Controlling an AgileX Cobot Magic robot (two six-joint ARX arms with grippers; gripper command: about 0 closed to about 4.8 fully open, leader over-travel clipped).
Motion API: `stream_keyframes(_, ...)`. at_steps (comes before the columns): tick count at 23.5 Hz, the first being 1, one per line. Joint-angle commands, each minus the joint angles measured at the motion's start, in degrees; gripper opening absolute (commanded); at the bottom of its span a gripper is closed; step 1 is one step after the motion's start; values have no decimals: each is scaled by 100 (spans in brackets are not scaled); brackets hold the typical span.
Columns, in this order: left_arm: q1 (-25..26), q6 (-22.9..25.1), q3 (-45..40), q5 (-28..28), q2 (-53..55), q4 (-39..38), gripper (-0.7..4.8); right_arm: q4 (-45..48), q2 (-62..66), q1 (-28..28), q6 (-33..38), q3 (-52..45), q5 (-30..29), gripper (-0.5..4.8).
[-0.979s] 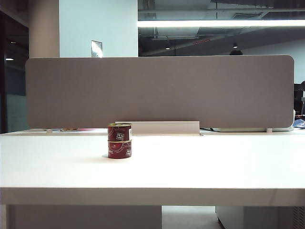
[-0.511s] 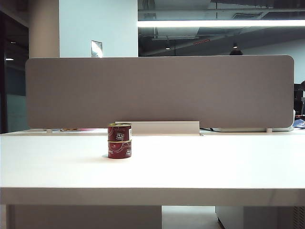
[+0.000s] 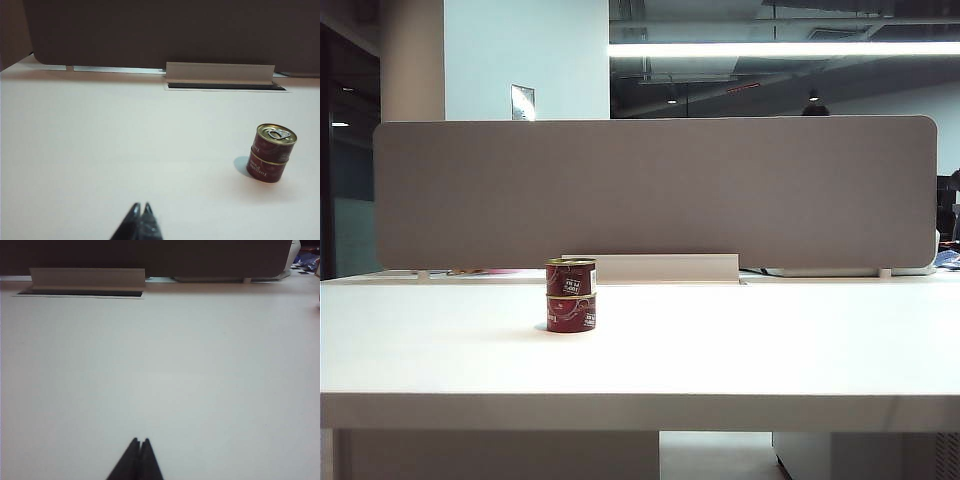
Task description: Stack a can of tomatoes on the right onto the can of tomatoes on the left.
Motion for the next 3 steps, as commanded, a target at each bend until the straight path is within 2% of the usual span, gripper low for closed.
stream_keyframes(1,7,22,20,4,7,52,-6,59,-11,-2,-20,-35,11,-8)
stream_keyframes(3,7,22,20,2,7,52,-6,59,-11,-2,-20,-35,11,-8)
